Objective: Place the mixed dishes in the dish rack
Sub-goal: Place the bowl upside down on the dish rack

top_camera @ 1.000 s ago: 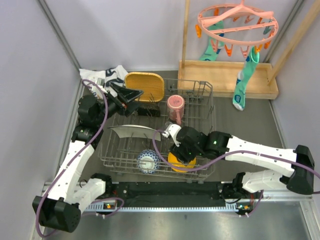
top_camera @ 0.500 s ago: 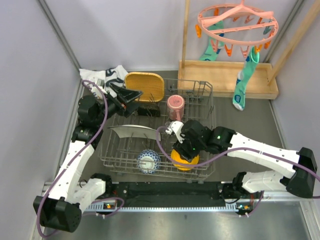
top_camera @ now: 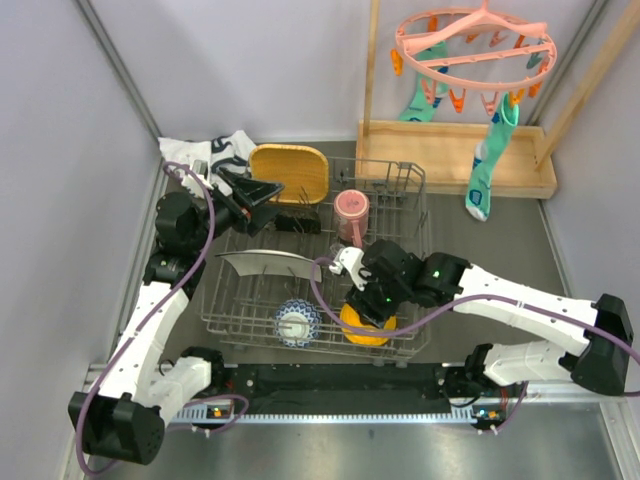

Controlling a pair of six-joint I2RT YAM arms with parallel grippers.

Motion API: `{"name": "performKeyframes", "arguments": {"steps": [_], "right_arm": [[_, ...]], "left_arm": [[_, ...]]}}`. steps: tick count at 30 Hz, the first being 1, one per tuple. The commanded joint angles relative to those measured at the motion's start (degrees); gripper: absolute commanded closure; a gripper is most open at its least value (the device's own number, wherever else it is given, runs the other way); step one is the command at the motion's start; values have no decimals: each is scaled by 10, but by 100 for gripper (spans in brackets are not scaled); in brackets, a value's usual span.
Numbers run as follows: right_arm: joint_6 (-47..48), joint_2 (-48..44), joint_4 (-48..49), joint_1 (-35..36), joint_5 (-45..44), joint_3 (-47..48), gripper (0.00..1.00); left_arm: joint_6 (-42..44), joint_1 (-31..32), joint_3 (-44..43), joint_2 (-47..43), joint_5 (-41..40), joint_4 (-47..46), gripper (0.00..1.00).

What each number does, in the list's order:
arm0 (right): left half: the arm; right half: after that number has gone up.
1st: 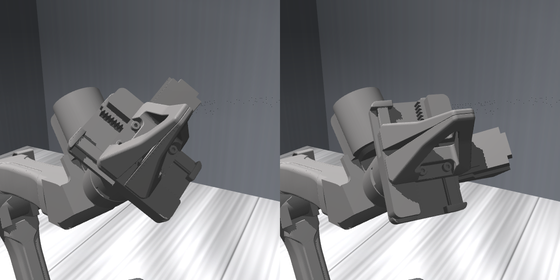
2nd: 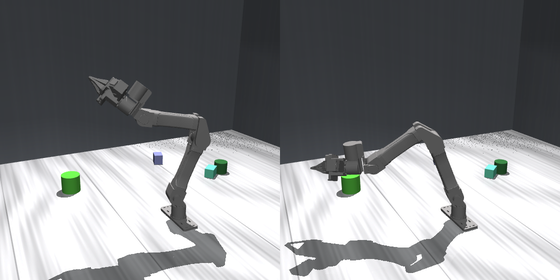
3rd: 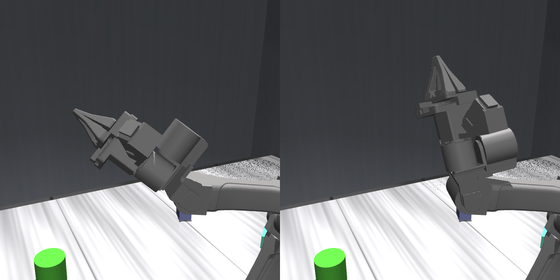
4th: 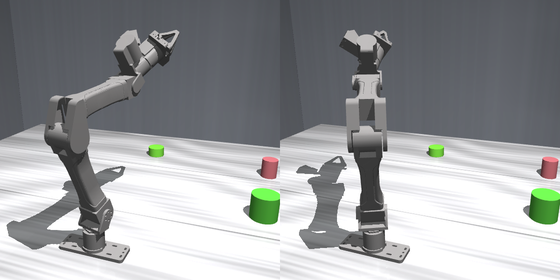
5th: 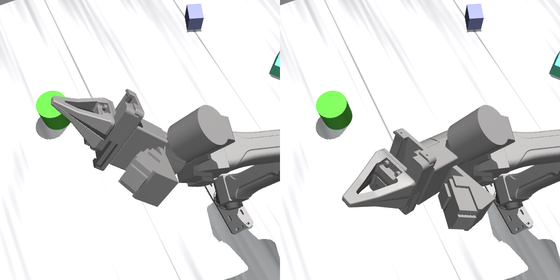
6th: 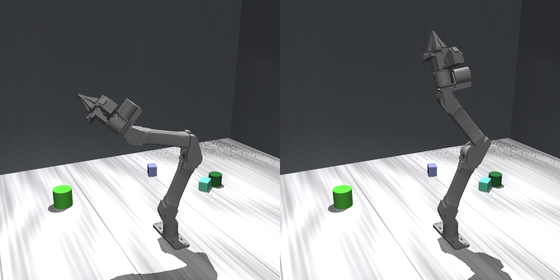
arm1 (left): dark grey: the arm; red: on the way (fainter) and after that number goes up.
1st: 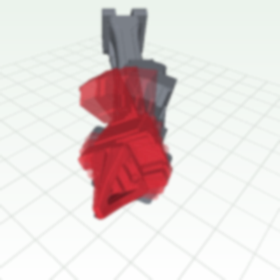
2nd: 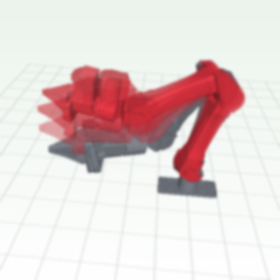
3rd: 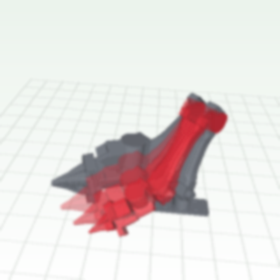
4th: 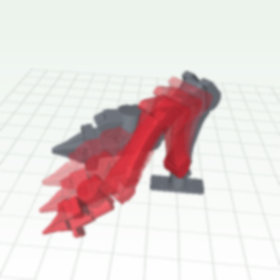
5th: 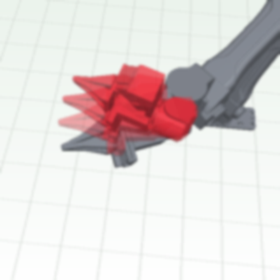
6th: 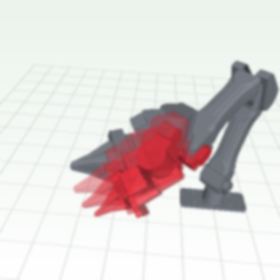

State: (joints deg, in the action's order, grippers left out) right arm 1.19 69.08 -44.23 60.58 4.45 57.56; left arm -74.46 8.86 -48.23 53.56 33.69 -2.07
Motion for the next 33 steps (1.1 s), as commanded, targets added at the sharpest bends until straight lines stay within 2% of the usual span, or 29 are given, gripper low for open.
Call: {"name": "performKeyframes", "arguments": {"steps": [1,7,17,22,33], "right_arm": [[7,9,-4,-3,14,29,80],[7,21,-7,-3,17,34,66],[7,27,-11,-3,19,37,56],[7,29,-12,-3,19,39,47],[9,28,-23,-3,16,52,40]], "left_arm": [[-2,-6,9,-12,14,-33,2],[-3,-9,9,-13,18,-36,2],[-4,-16,13,-15,23,-36,2],[-6,-17,15,-15,25,-36,2],[-7,-22,16,-14,30,-37,2]]}}
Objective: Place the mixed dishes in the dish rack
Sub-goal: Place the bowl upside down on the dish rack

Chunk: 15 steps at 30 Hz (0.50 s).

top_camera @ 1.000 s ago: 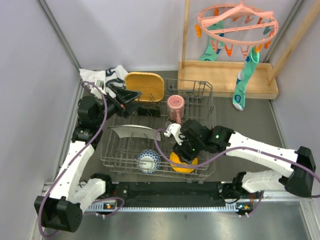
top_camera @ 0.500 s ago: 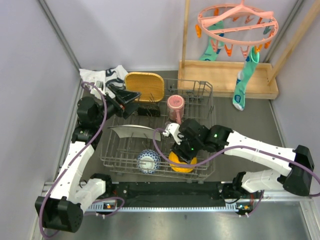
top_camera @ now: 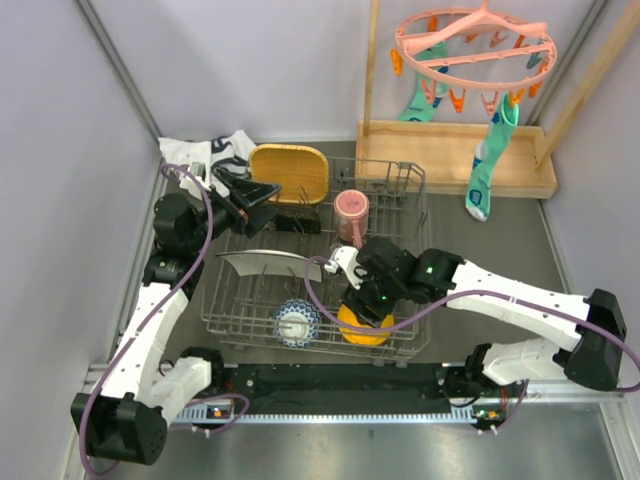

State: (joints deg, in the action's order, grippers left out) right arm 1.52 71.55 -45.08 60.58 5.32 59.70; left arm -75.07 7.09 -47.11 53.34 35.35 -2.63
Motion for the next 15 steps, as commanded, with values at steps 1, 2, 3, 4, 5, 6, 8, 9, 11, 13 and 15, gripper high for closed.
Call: {"name": "performKeyframes", "arguments": {"steps": [1,2,3,4,5,6,8,9,11,13,15], "right_arm": [[7,3,-16,-3,7,34,40],[7,3,-17,-3,6,35,39],[8,3,-19,-3,6,36,37],[8,3,-20,-2,6,38,36],[8,2,-20,-3,5,38,35],[8,2,-20,-3,5,39,34],[9,1,-20,-2,7,40,33],[9,2,-20,-2,7,41,33],[9,2,-20,-2,7,42,32],[9,1,-20,-3,7,43,32],[9,2,-21,-3,7,45,32]], "left_arm": [[-2,-5,4,-12,14,-33,2],[-3,-5,4,-12,13,-33,2],[-3,-5,5,-12,14,-33,2],[-4,-5,4,-12,15,-35,2],[-5,-6,4,-12,16,-35,2],[-5,-6,5,-12,16,-36,2],[-5,-7,5,-13,16,-36,2],[-5,-7,4,-13,15,-36,2],[-5,-8,5,-14,15,-35,2],[-6,-9,5,-13,16,-35,2],[-5,-9,5,-14,17,-35,2]]}}
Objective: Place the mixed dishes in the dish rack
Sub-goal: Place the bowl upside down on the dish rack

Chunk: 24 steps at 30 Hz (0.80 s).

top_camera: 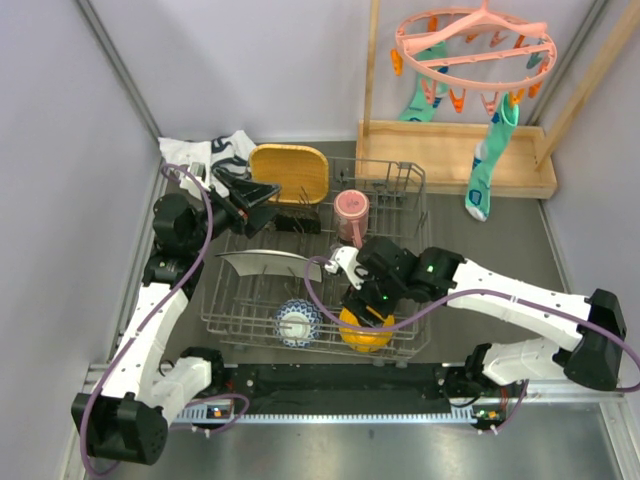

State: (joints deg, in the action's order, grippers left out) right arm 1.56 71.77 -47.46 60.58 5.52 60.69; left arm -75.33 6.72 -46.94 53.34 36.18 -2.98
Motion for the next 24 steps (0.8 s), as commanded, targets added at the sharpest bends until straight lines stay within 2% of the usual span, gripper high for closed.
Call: {"name": "performKeyframes", "arguments": {"steps": [1,9,15,18,24], "right_arm": [[9,-1,2,-3,3,36,32],[-6,-23,4,-9,-22,69,32],[-37,-37,7,-20,-86,110,31],[-60,-49,17,-25,-156,123,31],[-110,-88,44,-36,-224,132,29]], "left_arm": [[-3,-6,4,-14,8,-32,2],[-2,-7,5,-15,12,-32,2],[0,-15,-4,-15,19,-31,2],[5,-20,-16,-12,21,-25,2],[47,-50,-59,2,33,27,2]]}}
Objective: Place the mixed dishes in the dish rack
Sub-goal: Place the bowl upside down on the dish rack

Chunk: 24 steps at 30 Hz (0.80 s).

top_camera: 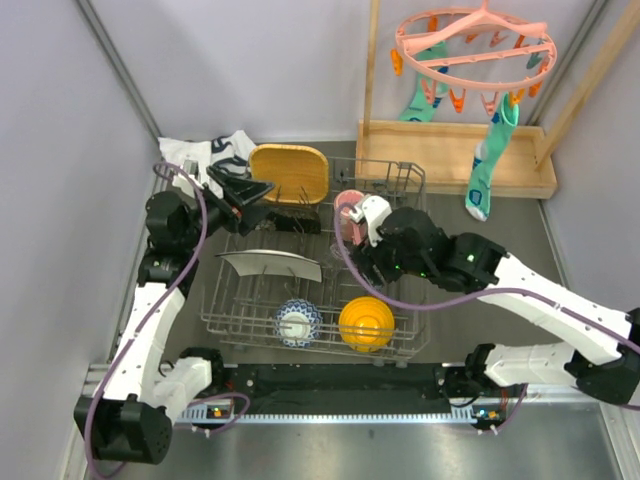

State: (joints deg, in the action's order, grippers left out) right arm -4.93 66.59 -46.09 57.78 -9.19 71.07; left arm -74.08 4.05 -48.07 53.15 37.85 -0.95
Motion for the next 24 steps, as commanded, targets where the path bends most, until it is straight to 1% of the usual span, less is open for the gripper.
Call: {"name": "performKeyframes", "arguments": {"steps": [1,5,8,11,12,17,18,19,21,24], "right_arm": [[-55,-44,34,-8,-86,28,28],[-71,-98,45,-8,-122,25,25],[-79,-138,50,-8,-153,23,21],[-87,-171,54,-8,-175,15,20],[-91,-193,56,-8,-179,12,19],[-115,-256,59,-9,-205,-29,19],[-122,-266,59,-8,-208,-34,19],[-126,-283,56,-8,-212,-43,19],[-138,-298,53,-8,-227,-50,19],[-148,-321,53,-7,-246,-63,19]], "left_arm": [[48,-30,-60,6,21,29,2],[90,-76,-99,12,26,95,2],[120,-98,-128,19,25,128,2],[147,-109,-151,27,14,164,2],[157,-110,-157,29,9,190,2],[247,-111,-209,33,-60,291,2],[273,-111,-217,33,-92,308,2],[284,-110,-231,32,-105,340,2],[310,-111,-241,29,-137,359,2],[328,-110,-247,23,-158,383,2]]}}
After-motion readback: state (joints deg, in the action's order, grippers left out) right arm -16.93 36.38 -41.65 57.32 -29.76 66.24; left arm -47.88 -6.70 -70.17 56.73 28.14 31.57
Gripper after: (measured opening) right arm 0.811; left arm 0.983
